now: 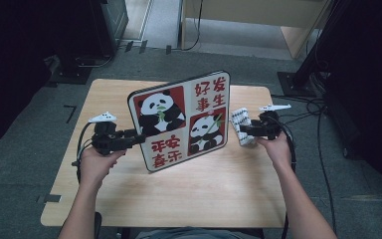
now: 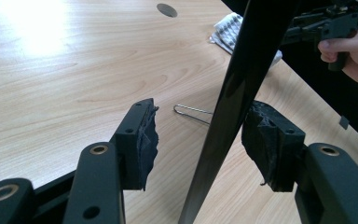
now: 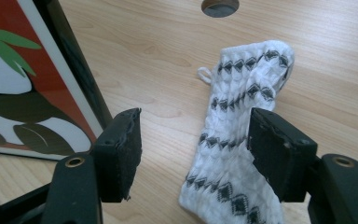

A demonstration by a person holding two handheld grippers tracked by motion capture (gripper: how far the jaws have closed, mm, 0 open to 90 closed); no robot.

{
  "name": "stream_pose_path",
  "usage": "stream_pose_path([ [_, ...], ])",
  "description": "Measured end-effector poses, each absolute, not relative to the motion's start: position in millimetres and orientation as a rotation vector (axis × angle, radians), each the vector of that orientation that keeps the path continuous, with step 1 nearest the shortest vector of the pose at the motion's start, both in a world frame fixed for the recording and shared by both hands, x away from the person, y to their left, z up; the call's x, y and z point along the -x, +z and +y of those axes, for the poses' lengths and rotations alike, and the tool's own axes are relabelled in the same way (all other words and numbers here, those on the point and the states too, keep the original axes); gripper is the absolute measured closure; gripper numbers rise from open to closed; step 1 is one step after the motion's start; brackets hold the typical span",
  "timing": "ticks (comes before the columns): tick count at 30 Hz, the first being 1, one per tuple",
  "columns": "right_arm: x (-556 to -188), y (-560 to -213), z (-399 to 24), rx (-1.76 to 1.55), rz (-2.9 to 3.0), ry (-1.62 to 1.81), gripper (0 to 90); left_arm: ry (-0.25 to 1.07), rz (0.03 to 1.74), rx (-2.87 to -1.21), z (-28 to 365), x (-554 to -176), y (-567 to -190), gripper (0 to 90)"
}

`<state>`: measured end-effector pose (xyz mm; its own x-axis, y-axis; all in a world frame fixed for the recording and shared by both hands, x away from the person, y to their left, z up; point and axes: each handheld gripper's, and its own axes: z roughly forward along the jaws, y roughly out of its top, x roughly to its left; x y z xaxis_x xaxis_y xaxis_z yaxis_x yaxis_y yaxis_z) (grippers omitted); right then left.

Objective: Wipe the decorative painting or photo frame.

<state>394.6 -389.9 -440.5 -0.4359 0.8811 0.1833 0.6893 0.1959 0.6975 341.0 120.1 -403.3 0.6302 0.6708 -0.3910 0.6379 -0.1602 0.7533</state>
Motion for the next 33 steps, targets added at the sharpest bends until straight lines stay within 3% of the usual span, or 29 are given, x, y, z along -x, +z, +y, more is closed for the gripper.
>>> stream_pose_path([
  [33,-359,-444,-377,-1.453,2.273,1.133,37.3,0.097,1.077,-1.864,130,-361,-411,42.1],
])
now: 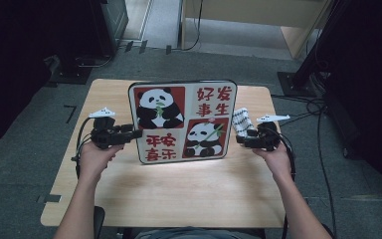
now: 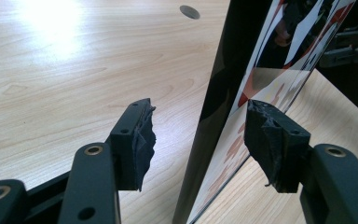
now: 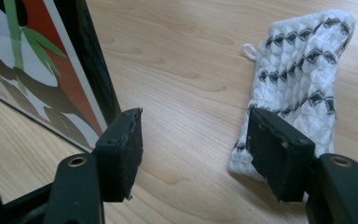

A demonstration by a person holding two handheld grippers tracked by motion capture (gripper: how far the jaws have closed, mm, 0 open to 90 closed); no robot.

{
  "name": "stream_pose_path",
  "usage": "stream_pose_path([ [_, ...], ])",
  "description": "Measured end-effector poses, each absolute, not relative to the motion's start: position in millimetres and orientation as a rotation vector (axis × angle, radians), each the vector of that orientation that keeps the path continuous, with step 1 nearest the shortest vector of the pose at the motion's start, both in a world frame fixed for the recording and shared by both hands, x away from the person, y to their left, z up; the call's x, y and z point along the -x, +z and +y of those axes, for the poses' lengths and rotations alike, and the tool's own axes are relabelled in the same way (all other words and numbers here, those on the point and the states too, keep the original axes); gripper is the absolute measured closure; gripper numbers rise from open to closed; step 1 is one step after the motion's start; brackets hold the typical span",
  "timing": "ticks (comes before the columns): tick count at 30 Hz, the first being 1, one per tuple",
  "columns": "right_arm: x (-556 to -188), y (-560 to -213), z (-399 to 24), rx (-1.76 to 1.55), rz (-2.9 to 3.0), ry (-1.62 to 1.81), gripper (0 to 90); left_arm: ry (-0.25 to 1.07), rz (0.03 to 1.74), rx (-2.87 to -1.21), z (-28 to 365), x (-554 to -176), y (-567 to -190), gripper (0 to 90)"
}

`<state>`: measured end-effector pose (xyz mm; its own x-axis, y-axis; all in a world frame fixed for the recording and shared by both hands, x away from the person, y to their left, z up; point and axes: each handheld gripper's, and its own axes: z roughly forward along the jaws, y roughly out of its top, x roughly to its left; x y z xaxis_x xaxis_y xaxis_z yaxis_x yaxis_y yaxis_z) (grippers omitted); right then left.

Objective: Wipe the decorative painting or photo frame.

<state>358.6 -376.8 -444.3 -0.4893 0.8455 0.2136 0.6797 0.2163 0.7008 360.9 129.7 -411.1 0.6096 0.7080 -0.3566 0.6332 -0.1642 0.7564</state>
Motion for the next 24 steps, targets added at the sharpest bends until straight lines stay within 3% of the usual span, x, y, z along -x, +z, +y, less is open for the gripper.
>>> stream_pose_path([
  [24,-356,-445,-374,-1.388,2.283,1.154,35.4,0.123,1.093,-1.865,153,-346,-407,33.5],
])
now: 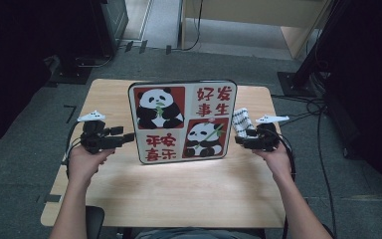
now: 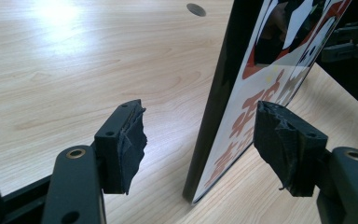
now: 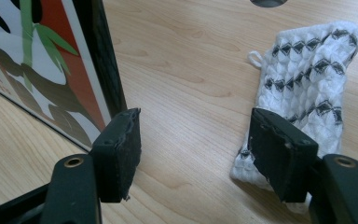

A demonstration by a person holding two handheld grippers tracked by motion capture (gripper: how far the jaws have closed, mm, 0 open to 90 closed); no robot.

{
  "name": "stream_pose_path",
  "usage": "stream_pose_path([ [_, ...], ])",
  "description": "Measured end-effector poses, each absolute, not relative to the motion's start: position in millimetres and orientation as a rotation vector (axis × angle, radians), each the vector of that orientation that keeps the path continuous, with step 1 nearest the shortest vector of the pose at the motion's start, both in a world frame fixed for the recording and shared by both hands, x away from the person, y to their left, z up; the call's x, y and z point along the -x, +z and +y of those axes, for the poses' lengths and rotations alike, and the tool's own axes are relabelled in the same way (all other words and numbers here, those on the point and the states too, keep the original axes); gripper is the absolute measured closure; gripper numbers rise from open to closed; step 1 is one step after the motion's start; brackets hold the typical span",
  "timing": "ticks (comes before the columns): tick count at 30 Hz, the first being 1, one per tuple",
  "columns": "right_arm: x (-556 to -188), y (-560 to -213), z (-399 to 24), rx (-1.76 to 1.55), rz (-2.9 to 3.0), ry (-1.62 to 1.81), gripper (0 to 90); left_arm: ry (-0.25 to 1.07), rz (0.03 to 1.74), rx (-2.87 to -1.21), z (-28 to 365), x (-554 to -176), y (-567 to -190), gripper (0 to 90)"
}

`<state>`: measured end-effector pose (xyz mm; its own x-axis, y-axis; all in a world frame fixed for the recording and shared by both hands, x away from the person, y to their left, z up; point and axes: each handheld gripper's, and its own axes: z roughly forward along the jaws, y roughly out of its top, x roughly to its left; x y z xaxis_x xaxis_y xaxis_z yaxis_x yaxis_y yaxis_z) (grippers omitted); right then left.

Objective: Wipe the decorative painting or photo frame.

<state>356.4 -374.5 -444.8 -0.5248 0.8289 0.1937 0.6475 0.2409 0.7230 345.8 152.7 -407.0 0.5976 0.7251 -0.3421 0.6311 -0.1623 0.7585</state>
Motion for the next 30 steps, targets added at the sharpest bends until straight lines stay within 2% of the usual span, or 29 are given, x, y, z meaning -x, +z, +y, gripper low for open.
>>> stream_pose_path([
  [19,-331,-443,-379,-1.310,2.277,1.211,31.7,0.167,1.151,-1.864,167,-346,-415,32.7],
  [30,-331,-446,-383,-1.325,2.279,1.198,31.7,0.172,1.140,-1.871,166,-345,-417,32.8],
])
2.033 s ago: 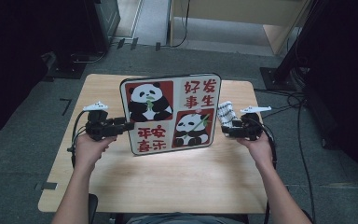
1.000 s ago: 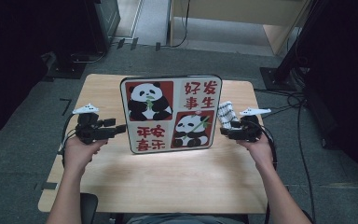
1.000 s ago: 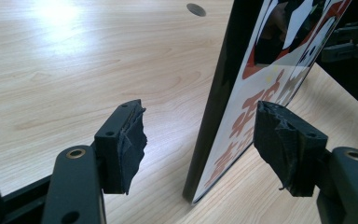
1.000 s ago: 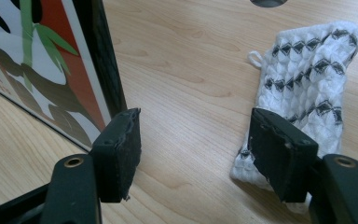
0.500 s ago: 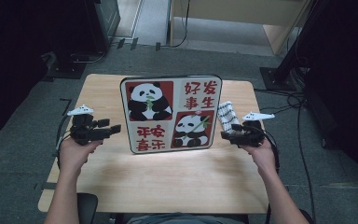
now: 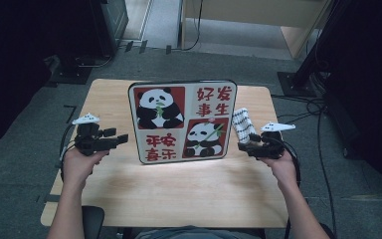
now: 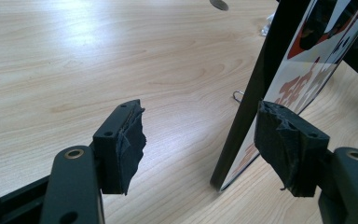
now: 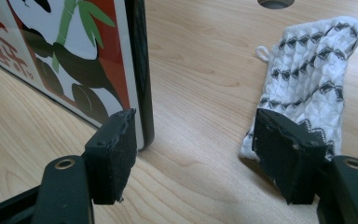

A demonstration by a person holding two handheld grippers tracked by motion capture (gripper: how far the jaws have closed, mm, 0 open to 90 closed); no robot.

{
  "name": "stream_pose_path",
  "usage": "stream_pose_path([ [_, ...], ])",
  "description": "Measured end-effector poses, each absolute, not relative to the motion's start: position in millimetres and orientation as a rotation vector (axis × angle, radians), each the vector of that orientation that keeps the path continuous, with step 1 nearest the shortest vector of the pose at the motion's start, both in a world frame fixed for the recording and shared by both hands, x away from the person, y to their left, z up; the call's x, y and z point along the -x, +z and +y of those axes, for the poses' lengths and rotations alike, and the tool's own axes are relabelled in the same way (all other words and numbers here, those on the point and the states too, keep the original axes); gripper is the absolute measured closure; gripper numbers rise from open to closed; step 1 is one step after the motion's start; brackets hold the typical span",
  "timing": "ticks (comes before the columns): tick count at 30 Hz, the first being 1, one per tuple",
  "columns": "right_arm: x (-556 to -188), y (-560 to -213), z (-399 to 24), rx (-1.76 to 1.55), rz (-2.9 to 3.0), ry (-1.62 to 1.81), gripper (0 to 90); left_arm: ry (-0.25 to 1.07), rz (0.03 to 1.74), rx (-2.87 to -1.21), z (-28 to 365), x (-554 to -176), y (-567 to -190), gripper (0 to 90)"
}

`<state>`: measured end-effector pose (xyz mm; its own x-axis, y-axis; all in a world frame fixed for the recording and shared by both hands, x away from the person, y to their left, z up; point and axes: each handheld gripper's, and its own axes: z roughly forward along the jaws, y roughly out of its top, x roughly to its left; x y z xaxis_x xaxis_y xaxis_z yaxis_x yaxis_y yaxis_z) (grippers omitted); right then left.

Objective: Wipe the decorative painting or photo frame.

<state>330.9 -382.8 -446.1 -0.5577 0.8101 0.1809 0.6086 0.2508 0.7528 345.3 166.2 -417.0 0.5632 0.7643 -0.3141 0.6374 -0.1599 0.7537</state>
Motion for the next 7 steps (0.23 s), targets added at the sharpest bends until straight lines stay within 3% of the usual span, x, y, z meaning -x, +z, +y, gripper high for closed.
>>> stream_pose_path([
  [7,-331.2,-449.5,-380.1,-1.311,2.290,1.187,31.4,0.173,1.131,-1.885,165.5,-345.2,-420.3,32.5],
])
